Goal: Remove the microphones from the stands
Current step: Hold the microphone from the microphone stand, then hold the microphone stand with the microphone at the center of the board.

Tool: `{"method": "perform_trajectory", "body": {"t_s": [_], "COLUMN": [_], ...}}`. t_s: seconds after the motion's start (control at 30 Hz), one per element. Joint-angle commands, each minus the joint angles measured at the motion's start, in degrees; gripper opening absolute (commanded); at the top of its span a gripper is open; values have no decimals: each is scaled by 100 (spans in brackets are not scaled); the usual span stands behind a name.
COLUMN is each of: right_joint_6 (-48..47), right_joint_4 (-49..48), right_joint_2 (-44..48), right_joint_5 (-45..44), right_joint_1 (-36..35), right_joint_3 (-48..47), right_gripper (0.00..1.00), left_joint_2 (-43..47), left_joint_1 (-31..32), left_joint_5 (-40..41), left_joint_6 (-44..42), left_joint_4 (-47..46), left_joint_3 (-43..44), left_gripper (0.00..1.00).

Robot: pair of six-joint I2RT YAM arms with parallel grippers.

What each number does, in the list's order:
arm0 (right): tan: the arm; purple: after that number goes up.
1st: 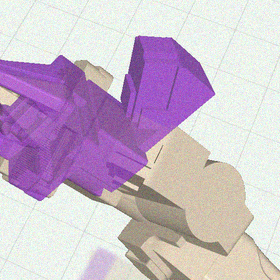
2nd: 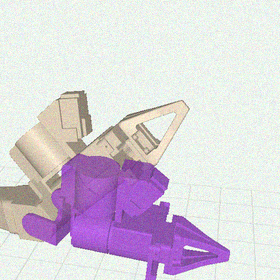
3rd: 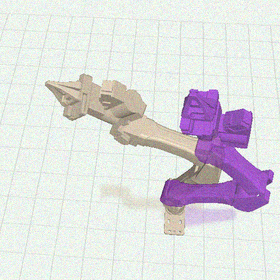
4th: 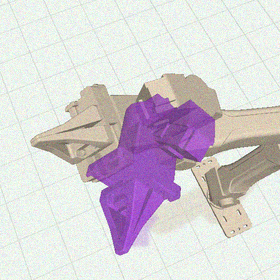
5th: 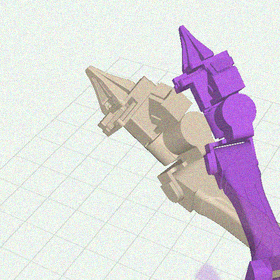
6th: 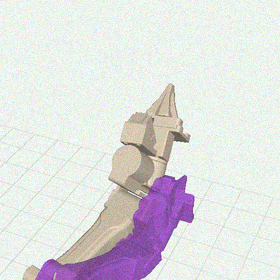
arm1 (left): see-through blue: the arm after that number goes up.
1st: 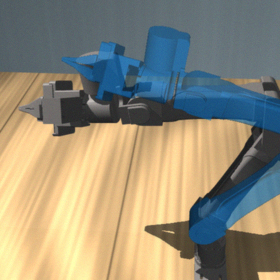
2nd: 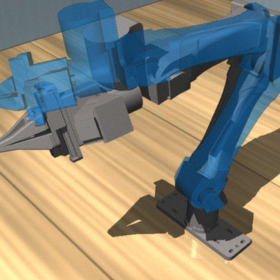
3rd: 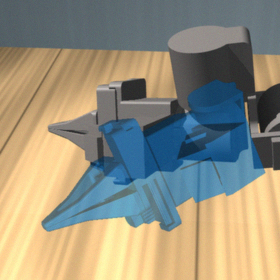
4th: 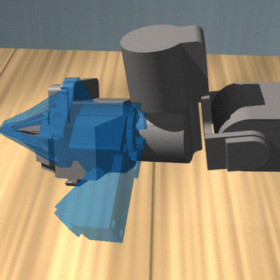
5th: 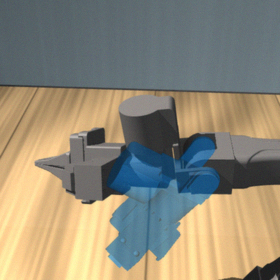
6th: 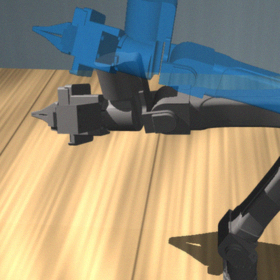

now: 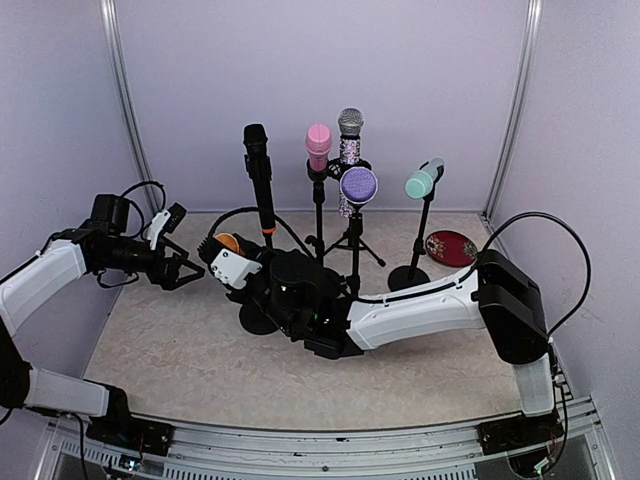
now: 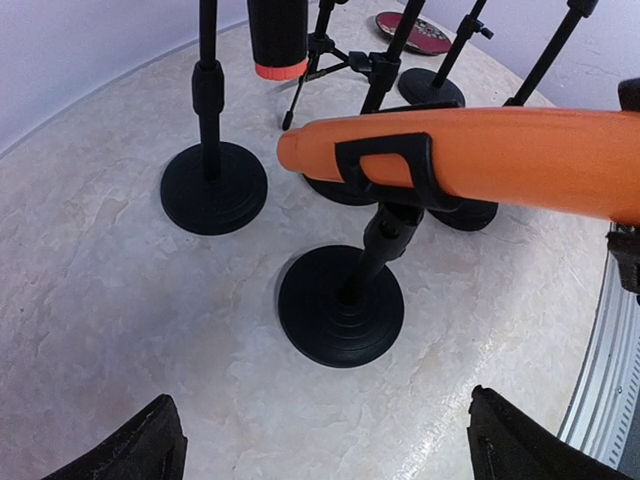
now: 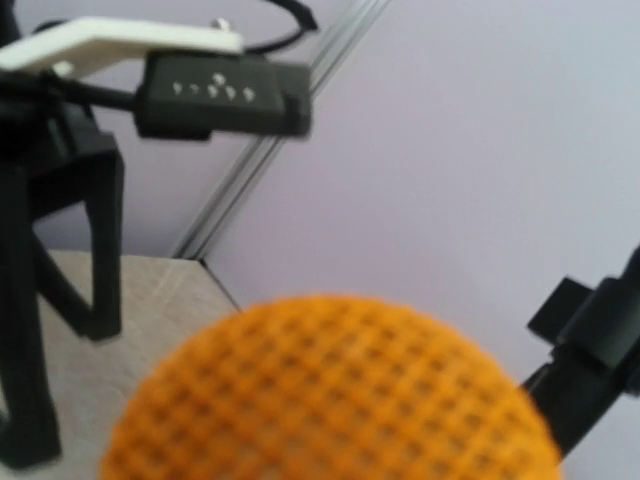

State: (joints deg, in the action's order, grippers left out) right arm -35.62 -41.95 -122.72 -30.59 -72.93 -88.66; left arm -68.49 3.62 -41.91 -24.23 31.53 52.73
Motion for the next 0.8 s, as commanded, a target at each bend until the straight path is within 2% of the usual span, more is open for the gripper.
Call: {"method": "perform_trajectory", "body": {"t_s": [0.0,0.27,0.4,0.6,0.77], "right_joint_6": [-170,19,264,658,780], "right_joint_4": [-358,-490,-544,-573,-557], "right_joint_2": [30,147,285,536,651], "right_joint_5": [-42,-80,-60,-33,-56], "right_joint_1": [42,40,35,-17,-95], "right_joint_3": [-36,91,187,350,447], "right_gripper": [18,3,0,0,0], "left_joint_2": [-175,-744,-935,-1192,-1255], "left_joint_1": [289,949,1336,1565,1572], "left_joint_5": [-194,-141,7,-225,-361], "left_joint_6": [273,877,1120,1060,1050], "left_joint_4": [-408,-1040,-1424,-1738,-1953], "left_joint_3": [-186,-189,-195,-249,-299], "left_gripper": [95,99,97,79,68]}}
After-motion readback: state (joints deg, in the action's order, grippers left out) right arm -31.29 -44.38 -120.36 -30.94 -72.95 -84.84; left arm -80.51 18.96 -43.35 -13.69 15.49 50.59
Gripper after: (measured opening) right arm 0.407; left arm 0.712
